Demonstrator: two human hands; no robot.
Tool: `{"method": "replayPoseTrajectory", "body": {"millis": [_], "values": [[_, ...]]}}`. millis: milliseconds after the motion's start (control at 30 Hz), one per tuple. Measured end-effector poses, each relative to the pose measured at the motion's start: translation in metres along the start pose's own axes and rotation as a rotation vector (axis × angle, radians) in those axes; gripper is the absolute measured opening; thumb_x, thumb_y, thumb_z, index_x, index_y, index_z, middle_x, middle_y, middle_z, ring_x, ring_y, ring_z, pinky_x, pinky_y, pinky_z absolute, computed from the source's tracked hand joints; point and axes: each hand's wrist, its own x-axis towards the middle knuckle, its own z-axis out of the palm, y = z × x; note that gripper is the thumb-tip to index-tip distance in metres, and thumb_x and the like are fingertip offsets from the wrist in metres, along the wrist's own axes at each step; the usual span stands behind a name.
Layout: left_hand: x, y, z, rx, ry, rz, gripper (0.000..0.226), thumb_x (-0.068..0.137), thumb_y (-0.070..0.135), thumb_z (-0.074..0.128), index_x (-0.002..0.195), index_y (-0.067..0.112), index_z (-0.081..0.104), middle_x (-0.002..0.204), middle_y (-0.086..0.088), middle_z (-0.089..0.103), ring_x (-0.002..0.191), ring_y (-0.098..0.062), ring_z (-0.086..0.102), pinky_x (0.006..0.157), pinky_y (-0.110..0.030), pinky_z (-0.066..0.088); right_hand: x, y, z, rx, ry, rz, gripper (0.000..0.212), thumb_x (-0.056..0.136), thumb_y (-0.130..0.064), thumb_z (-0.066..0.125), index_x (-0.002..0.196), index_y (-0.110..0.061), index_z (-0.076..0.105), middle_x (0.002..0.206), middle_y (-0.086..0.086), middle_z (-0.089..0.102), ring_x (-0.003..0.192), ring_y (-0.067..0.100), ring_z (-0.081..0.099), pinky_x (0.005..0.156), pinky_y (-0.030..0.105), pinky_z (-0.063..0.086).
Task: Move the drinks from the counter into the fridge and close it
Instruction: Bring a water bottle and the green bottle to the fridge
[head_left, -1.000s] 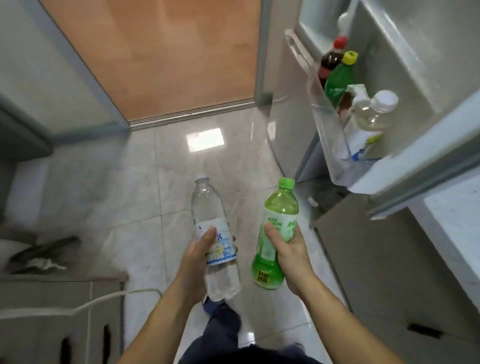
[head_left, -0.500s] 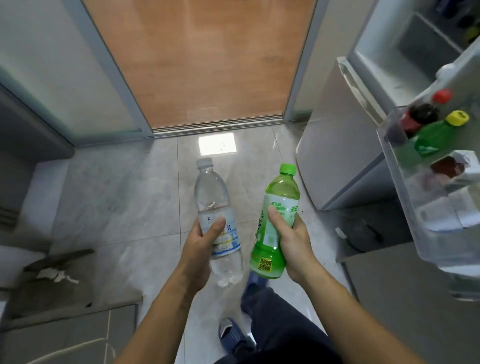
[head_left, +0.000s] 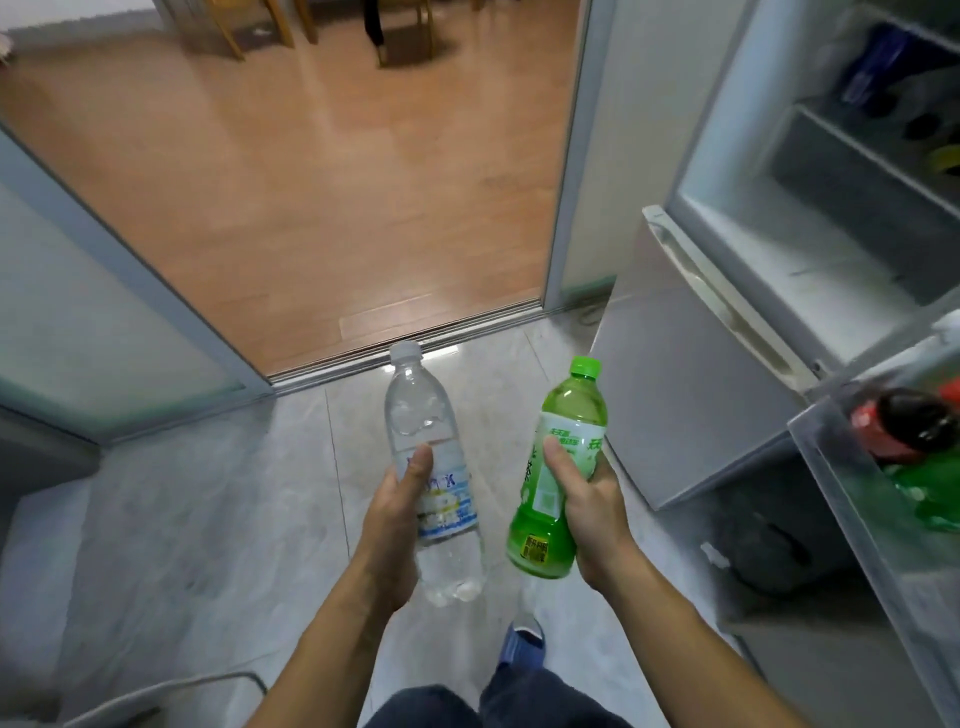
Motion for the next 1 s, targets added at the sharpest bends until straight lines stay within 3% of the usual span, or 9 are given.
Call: {"method": "replayPoseTrajectory", "body": {"millis": [333,467,600,700,767,900,1000], "values": [[0.165,0.073,0.053,0.046,-0.223,-0.152,0.06,0.071,0.053,0.061,0.113,0.009,0.062,0.082,-0.009,0.076,0.067,-0.021,0.074,0.054,-0.031,0.058,0.118,-0.056,0.01,0.079,0.315,-0.069,0.039,0.071,-0.045,0.084,0.1,-0.022,0.07,0.093,0.01,0.076,0.085,0.03,0.074,0.074,0.043,0.062],[0.229,0.111,0.075,0.123,-0.359,-0.212,0.076,0.067,0.058,0.076,0.125,0.012,0.061,0.097,-0.013,0.074,0.078,-0.024,0.073,0.063,-0.035,0.058,0.151,-0.088,0.022,0.123,0.471,-0.144,0.037,0.061,-0.05,0.085,0.09,-0.032,0.071,0.089,0.004,0.076,0.082,0.027,0.073,0.076,0.044,0.061],[0.278,0.153,0.113,0.21,-0.522,-0.209,0.08,0.059,0.063,0.075,0.124,0.017,0.064,0.1,-0.012,0.074,0.081,-0.028,0.072,0.072,-0.042,0.056,0.168,-0.127,0.032,0.169,0.58,-0.233,0.031,0.06,-0.051,0.081,0.087,-0.041,0.072,0.091,-0.001,0.077,0.086,0.021,0.074,0.078,0.04,0.06],[0.302,0.173,0.148,0.262,-0.649,-0.216,0.082,0.057,0.065,0.077,0.123,0.018,0.064,0.101,-0.012,0.074,0.081,-0.027,0.073,0.068,-0.04,0.057,0.178,-0.149,0.029,0.172,0.688,-0.301,0.033,0.073,-0.039,0.082,0.102,-0.029,0.07,0.096,0.0,0.077,0.09,0.02,0.074,0.082,0.04,0.059],[0.312,0.182,0.174,0.26,-0.729,-0.207,0.081,0.059,0.064,0.077,0.123,0.016,0.064,0.102,-0.012,0.075,0.082,-0.027,0.074,0.066,-0.038,0.058,0.182,-0.162,0.023,0.166,0.776,-0.346,0.034,0.08,-0.028,0.081,0.11,-0.022,0.065,0.096,0.0,0.077,0.09,0.018,0.074,0.081,0.037,0.059],[0.327,0.195,0.237,0.294,-0.875,-0.171,0.069,0.064,0.06,0.076,0.119,0.02,0.066,0.098,-0.012,0.074,0.083,-0.027,0.073,0.068,-0.039,0.057,0.192,-0.192,-0.006,0.142,0.919,-0.438,0.029,0.08,-0.021,0.081,0.103,-0.025,0.063,0.09,-0.004,0.076,0.08,0.011,0.073,0.067,0.022,0.055],[0.333,0.205,0.287,0.307,-0.962,-0.151,0.06,0.067,0.058,0.075,0.116,0.024,0.068,0.097,-0.011,0.075,0.083,-0.028,0.073,0.071,-0.04,0.057,0.197,-0.222,-0.035,0.113,1.012,-0.491,0.029,0.079,-0.02,0.081,0.102,-0.023,0.064,0.088,0.0,0.076,0.081,0.016,0.073,0.067,0.026,0.056]]}}
